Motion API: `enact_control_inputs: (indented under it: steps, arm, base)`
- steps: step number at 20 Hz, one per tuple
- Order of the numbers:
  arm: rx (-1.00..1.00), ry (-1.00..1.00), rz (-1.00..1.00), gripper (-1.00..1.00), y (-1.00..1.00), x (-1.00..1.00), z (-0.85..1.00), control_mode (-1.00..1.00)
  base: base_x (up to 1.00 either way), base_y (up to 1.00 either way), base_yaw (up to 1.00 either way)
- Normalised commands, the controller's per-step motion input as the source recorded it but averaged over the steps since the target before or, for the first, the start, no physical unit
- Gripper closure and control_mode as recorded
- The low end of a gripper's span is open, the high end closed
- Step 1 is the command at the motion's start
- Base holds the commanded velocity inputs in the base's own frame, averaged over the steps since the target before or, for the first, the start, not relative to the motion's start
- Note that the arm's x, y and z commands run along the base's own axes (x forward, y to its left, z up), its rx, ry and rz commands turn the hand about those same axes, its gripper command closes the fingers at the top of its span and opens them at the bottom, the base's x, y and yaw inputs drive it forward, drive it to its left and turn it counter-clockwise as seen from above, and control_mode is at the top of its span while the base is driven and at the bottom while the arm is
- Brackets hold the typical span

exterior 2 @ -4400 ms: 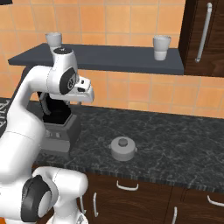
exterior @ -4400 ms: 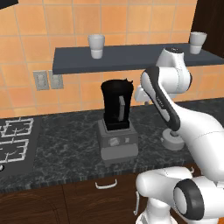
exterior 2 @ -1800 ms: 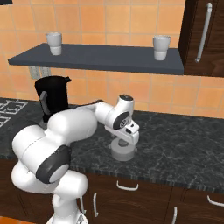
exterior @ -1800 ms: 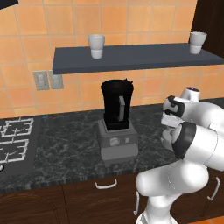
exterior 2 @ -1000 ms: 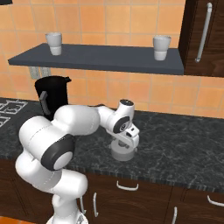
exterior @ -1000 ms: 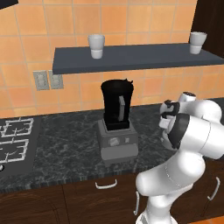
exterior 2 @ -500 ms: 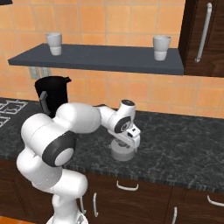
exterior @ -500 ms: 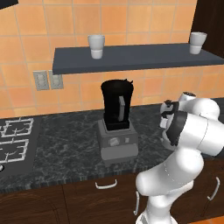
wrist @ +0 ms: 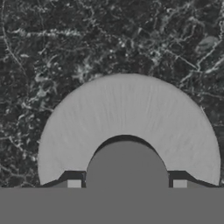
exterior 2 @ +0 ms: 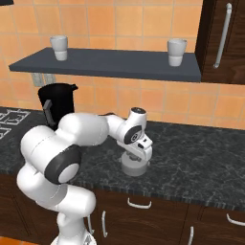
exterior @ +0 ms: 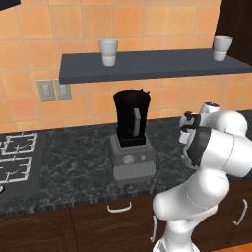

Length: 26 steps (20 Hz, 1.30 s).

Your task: Close the lid blender by securely placing the lid on top.

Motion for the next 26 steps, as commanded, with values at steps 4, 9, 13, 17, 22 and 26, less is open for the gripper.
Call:
enact_control_inputs:
  steps: [4, 9, 13, 17, 22, 26]
  arm:
    - [0.00, -0.14, 0.00, 1.00, 0.02, -0.26, 0.73, -1.00]
    - [0.00, -0.19, 0.00, 1.00, 0.10, -0.20, 1.00, -1.00]
    - [0.00, -0.23, 0.00, 1.00, 0.26, -0.23, 1.00, -1.00]
    - [0.00, -0.19, 0.00, 1.00, 0.45, -0.22, 1.00, -1.00]
    - [0.00, -0.13, 0.00, 1.00, 0.52, -0.18, 1.00, -1.00]
    - [0.00, -0.05, 0.00, 1.00, 0.47, -0.18, 1.00, -1.00]
  base:
    - [0.00, 0.00, 0.00]
    - [0.00, 0.00, 0.00]
    - [0.00, 0.00, 0.00]
    - [0.00, 0.00, 0.00]
    - [0.00, 0.00, 0.00]
    - [0.00, 0.00, 0.00]
